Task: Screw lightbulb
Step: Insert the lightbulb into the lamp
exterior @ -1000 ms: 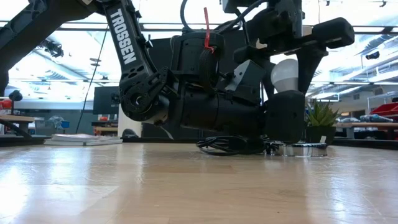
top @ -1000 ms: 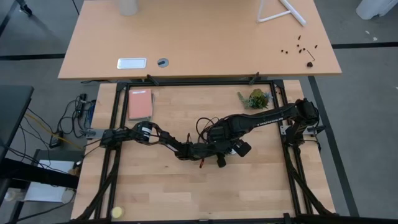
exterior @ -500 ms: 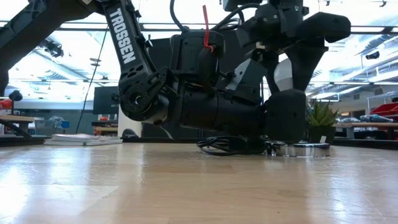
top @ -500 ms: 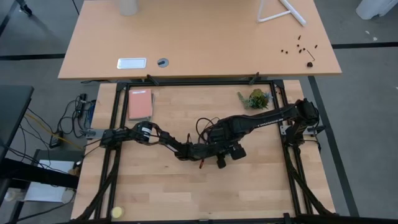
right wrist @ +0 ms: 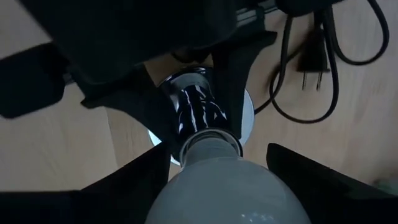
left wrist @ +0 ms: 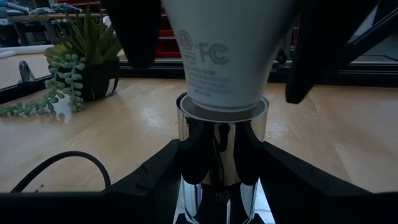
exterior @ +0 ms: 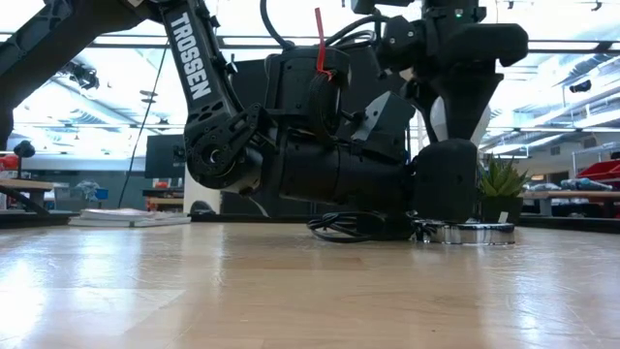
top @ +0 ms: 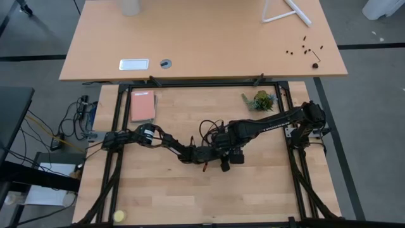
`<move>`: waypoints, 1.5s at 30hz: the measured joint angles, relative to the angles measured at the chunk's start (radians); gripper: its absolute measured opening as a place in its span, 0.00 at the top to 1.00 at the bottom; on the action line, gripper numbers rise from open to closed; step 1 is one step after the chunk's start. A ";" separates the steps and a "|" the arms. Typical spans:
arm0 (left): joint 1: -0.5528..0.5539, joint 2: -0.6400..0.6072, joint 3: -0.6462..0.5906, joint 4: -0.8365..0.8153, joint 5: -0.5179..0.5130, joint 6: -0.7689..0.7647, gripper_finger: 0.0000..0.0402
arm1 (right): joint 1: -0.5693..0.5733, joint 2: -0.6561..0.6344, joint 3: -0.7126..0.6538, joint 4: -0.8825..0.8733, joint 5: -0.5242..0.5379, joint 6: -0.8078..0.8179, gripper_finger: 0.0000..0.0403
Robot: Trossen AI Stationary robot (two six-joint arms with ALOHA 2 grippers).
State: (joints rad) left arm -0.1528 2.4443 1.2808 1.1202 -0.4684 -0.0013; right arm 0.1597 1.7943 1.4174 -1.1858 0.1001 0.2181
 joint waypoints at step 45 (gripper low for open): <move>0.002 0.000 -0.001 0.005 -0.012 0.000 0.50 | 0.002 0.006 -0.003 -0.037 0.011 -0.295 0.20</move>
State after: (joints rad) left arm -0.1509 2.4443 1.2800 1.1248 -0.4805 -0.0010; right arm 0.1612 1.8004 1.4147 -1.2223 0.1111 -0.0767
